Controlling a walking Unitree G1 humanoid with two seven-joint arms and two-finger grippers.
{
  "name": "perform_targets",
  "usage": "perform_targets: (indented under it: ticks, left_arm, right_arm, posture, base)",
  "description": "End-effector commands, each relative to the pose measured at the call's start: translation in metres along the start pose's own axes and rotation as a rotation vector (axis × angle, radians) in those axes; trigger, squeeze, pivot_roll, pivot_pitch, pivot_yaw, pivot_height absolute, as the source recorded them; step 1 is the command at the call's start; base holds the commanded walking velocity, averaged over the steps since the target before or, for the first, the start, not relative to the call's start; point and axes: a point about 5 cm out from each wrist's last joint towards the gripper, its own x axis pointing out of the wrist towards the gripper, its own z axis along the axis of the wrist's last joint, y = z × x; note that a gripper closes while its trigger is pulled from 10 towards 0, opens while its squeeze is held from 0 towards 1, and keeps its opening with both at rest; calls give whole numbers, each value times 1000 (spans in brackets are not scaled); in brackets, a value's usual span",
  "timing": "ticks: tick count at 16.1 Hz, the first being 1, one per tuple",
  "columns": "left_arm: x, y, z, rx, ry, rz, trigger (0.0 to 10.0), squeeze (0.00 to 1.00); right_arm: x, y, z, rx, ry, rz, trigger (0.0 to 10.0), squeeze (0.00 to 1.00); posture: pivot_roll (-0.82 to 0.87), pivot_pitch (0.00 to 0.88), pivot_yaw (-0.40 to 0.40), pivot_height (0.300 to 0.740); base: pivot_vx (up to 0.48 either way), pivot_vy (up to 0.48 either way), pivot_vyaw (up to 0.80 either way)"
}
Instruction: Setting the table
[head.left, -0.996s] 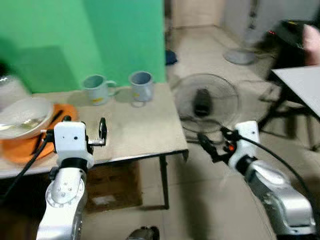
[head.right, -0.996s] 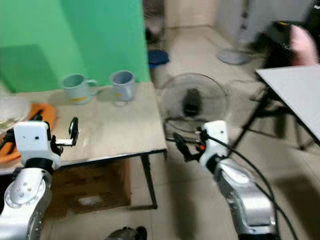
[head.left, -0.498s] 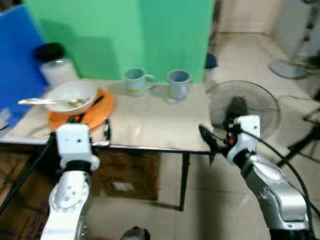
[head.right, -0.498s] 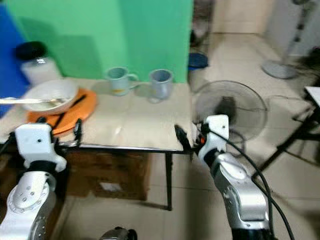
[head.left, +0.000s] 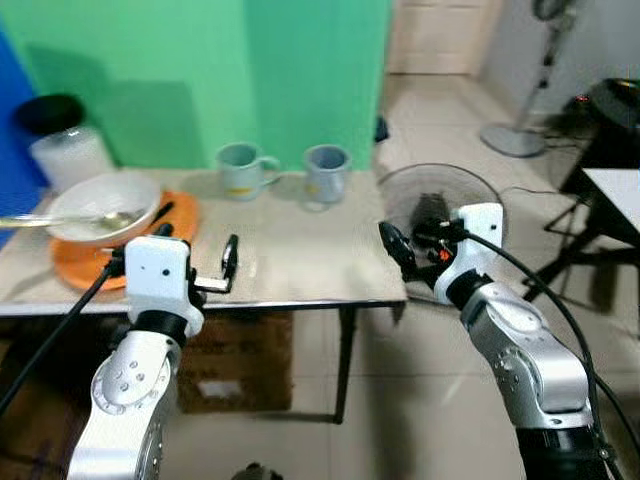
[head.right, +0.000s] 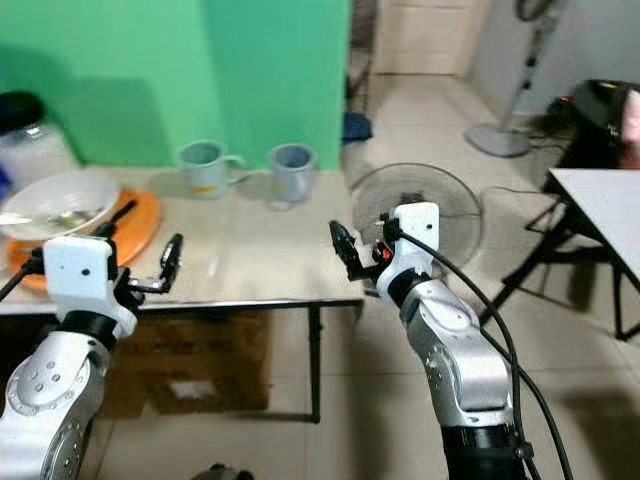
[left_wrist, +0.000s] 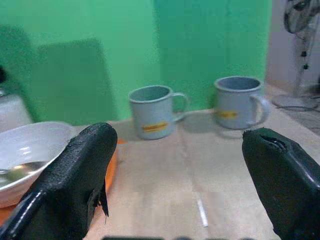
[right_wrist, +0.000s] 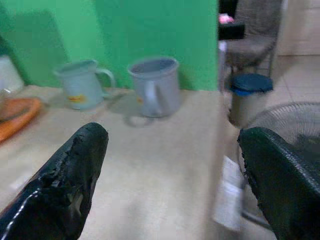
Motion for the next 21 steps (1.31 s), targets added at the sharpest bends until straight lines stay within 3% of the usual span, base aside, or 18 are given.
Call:
perform_targets:
  ticks: [1,3,12,21]
  left_arm:
    - [0,2,1,0,1,2,10000,0]
    - [2,10,1,7,3,56,10000,0]
    - [0,7,-7,-11,33,61,10000,0]
    - [-4,7,-7,-17,43,67,10000,0]
  right_arm:
    - [3,0,1,1,7,6,10000,0]
    - [2,-1,-12,-9,86,5,10000,0]
    - [-7,-3,-16,14,93,-9,10000,0]
    - [1,4,-15,18,103,38,10000,0]
  posture:
    - [-61,28,7,740]
    - [-64,23,18,740]
    - [-84,25,36,740]
    - [-64,39,31,740]
  base:
    - [307,0,0]
    - [311,0,0]
    - [325,0,-196]
    - [336,0,0]
